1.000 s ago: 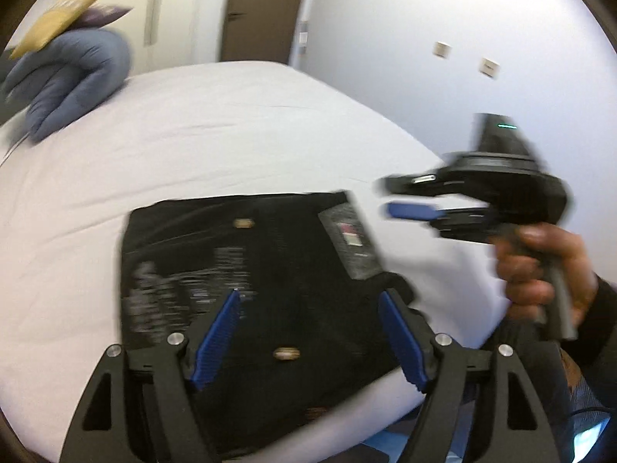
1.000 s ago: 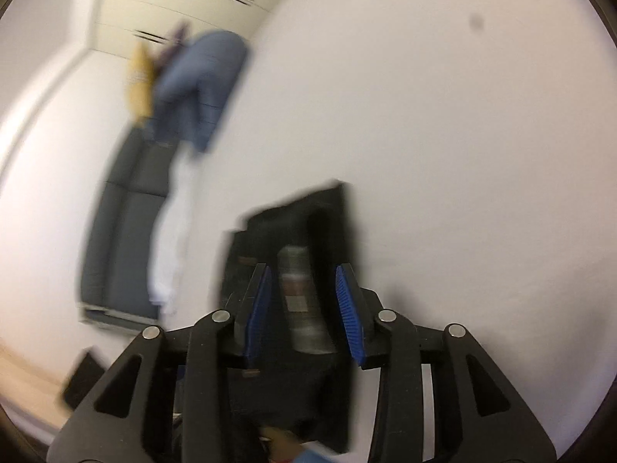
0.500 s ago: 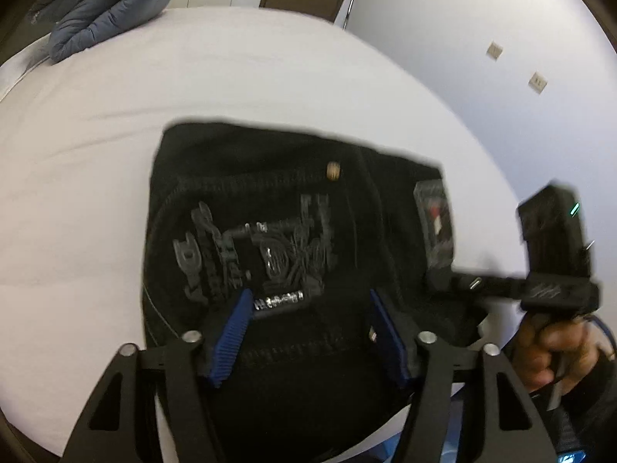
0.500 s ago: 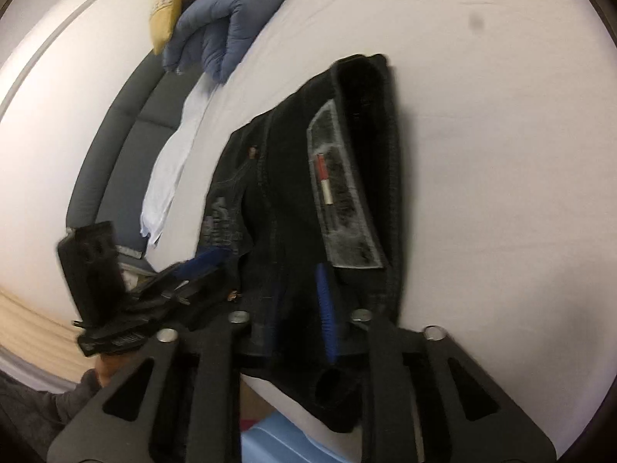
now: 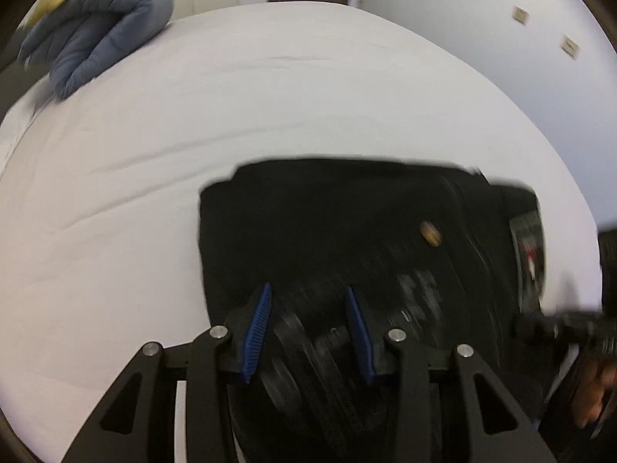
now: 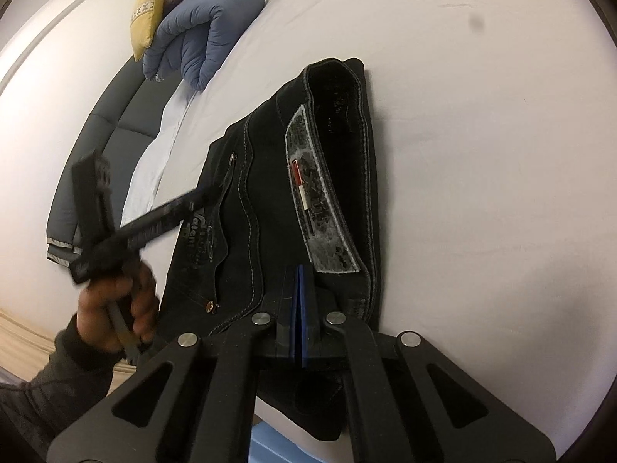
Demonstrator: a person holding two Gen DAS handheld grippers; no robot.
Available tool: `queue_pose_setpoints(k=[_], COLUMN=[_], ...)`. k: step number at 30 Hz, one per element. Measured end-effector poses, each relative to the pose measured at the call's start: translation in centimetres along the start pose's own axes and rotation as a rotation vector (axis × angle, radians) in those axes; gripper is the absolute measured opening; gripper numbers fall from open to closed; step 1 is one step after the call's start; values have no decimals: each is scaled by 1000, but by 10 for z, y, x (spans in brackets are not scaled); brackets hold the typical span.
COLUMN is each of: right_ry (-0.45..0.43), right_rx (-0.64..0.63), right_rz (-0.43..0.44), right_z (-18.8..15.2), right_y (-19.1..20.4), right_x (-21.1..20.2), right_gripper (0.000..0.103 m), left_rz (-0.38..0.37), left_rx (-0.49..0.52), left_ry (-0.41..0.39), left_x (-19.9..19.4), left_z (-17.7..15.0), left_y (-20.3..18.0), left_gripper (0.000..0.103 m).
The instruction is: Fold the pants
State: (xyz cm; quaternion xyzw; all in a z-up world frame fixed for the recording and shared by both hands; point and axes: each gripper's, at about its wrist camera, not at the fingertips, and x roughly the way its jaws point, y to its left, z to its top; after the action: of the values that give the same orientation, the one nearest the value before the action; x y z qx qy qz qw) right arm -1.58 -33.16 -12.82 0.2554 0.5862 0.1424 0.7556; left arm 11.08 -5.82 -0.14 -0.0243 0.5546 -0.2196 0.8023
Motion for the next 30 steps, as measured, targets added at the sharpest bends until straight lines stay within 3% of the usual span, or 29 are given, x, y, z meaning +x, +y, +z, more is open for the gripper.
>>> queue_pose_setpoints(k=[5,11,15,19,22,26,30], right_ry=[-1,2,-2,-34,22,-24,-15], right_rx=[1,12,-3,-47,-26,43,5], right_rz=[-11,-27,-76,-14,-40,61,24], right_z=[0,1,1,-10,-23,-32,-26], right_y=[3,9,26,44,31,11,24], right_x=[1,0,-11,-31,-17,-15,-23], right_gripper=[0,0,0,3,2,2,3], left_rz=[-66,-54,-48,-59,-64,-64,-68], left_rx=[-49,-88,-102,-112,-117,-116,-126], left_ry=[6,28,53,55,57,58,57], left_x=[-9,-26,-26,-21,-18,-13,-12], left_z=[-42,-68,-70,-69,-69,-64,-72], left_y=[-16,-32,-34,-36,-35,-26,-15], left_gripper=[38,38,38,38,38,38,38])
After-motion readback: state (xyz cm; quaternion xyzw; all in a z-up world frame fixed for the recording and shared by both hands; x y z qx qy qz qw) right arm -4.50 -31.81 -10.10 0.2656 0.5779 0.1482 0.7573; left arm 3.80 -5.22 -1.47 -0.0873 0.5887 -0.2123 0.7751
